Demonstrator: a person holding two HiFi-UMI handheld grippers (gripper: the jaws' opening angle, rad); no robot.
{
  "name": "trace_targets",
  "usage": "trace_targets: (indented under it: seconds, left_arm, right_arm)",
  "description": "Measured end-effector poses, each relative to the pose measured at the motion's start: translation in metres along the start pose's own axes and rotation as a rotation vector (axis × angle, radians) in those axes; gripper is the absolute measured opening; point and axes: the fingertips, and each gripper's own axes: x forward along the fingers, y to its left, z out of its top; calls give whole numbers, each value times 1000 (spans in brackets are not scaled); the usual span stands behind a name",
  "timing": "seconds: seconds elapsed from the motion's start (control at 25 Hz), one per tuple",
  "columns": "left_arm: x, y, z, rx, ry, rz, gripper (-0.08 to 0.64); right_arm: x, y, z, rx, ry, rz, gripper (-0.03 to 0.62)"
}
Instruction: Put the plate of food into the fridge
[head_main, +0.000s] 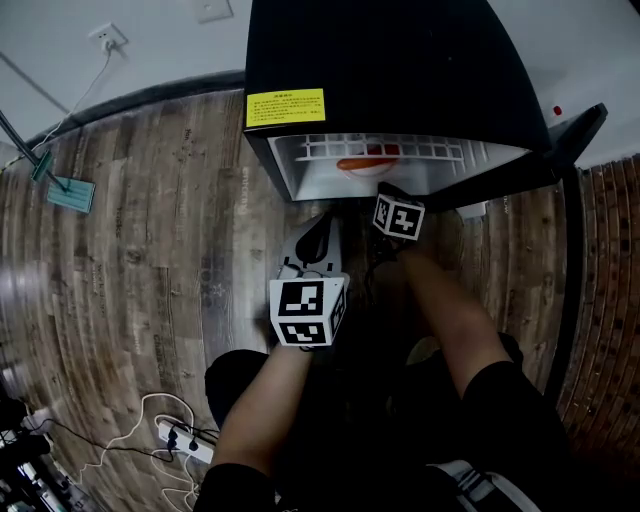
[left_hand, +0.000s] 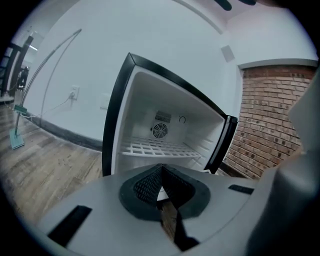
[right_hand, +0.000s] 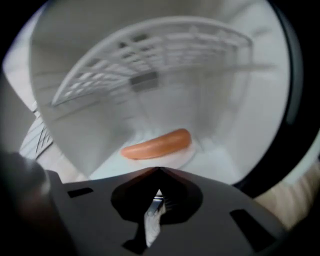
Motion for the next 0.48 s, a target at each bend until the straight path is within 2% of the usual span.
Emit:
trace_targets:
  seconds: [0.08,0.16,0.28,0.36,0.48]
  left_arm:
    - [5,6,0,18,-16,21,-2]
    - [10,13,-3,39,-17,43,-2]
    - [9,15,-6,8,21,62,-2]
    - [2,10,2,15,55,74,-2]
    - [-13,-4,42,64,84,91,-2]
  right_arm:
    - [-11,13,1,-134,0,53,14]
    - [-24,19,3,-206,1,83,14]
    - [-63,32,14,-258,-10,130,12]
    - [-101,46,31,-292,-27,167,12]
    - [-167,70,68,-349,-59,223,12]
